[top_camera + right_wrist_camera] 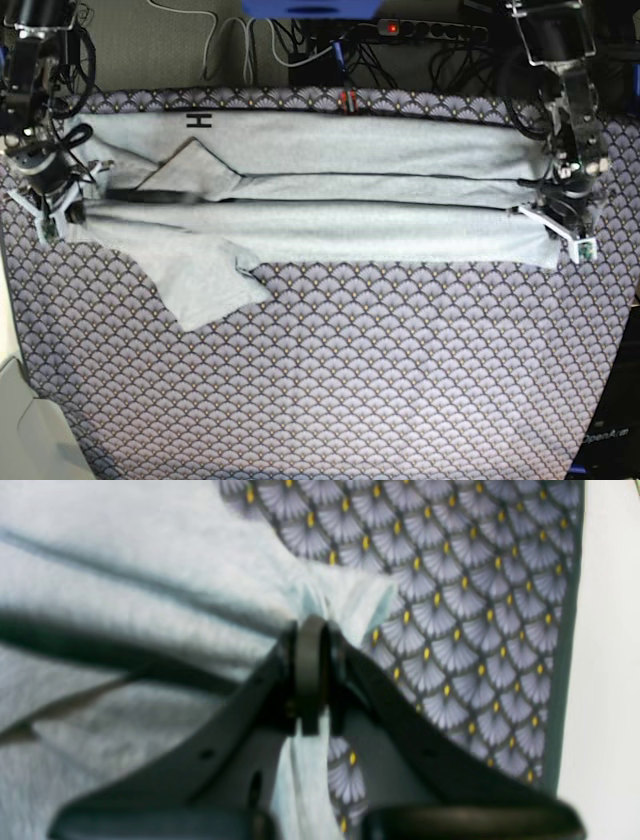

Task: Fold the T-shirt properly
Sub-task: 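Lift the hem edge and fold it toward the collar side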

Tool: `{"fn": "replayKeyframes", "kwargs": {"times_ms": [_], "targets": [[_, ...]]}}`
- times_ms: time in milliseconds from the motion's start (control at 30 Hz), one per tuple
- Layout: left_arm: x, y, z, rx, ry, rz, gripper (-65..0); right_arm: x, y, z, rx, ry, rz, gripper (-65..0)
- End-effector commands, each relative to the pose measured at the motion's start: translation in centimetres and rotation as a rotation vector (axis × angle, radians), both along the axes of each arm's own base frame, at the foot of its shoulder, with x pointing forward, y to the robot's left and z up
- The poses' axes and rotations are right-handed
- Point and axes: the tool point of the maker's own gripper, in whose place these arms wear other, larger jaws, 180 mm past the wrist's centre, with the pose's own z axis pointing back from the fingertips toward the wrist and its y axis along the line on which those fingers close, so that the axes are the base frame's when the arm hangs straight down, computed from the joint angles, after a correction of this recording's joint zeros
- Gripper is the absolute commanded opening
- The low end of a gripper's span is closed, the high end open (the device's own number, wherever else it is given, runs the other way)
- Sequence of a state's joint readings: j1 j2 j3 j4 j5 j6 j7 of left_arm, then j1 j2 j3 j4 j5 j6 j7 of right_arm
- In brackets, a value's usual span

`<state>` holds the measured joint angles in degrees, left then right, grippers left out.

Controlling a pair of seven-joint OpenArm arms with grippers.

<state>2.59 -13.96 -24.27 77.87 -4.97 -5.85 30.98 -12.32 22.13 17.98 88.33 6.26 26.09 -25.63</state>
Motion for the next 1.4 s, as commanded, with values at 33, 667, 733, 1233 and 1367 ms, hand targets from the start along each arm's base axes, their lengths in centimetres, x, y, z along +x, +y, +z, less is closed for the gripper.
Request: {"fn": "replayKeyframes", "kwargs": {"times_ms": [33, 667, 733, 1233, 1367], "targets": [[1.0, 1.3, 2.9, 0.039, -0.066, 0.023, -64.6, 0.4, -0.1, 1.6, -0.018, -0.048, 0.008, -65.0], [-1.2, 1.6, 3.8, 0.048, 0.000, 0.038, -64.6, -2.0, -1.0, 3.5, -0.055, -0.046, 0.062, -65.0], [-1.3, 1.6, 3.5, 0.045, 0.007, 0.040, -64.6, -2.6, -1.0, 2.8, -0.052, -0.008, 0.065, -65.0], [-3.6, 2.5, 0.6, 0.047, 0.102, 0.045, -64.6, -4.9, -0.8, 0.5, -0.025, 0.070, 0.043, -65.0], [-3.9, 2.6, 0.5, 0.046, 0.109, 0.050, -64.6, -5.7, -0.6, -0.2, -0.016, 0.092, 0.040, -65.0]]}}
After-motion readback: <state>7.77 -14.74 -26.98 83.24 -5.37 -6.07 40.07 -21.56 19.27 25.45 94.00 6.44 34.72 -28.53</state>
